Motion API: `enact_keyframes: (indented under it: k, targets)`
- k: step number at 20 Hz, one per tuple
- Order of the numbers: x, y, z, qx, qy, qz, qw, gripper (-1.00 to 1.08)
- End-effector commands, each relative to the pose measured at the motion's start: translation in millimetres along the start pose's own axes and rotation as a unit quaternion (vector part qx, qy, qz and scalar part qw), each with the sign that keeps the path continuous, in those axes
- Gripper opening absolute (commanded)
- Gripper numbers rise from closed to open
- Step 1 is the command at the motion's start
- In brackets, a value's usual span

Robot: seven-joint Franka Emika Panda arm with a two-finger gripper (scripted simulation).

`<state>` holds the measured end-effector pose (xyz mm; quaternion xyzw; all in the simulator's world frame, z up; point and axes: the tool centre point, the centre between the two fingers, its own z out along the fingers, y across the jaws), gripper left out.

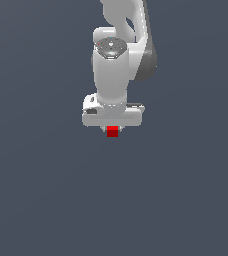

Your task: Lift up the red cube by 0.2 meters.

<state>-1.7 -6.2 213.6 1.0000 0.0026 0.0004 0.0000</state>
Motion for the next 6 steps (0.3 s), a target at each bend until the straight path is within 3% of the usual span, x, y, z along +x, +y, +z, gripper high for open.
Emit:
enact_keyframes:
  k: [1,6]
  targets:
    - [0.3,0.0,-9.8,0.000,-0.001,0.000,1.0000,-1.00]
    - [1.1,0.0,-16.4,0.000,-0.001,0.000,1.0000,-1.00]
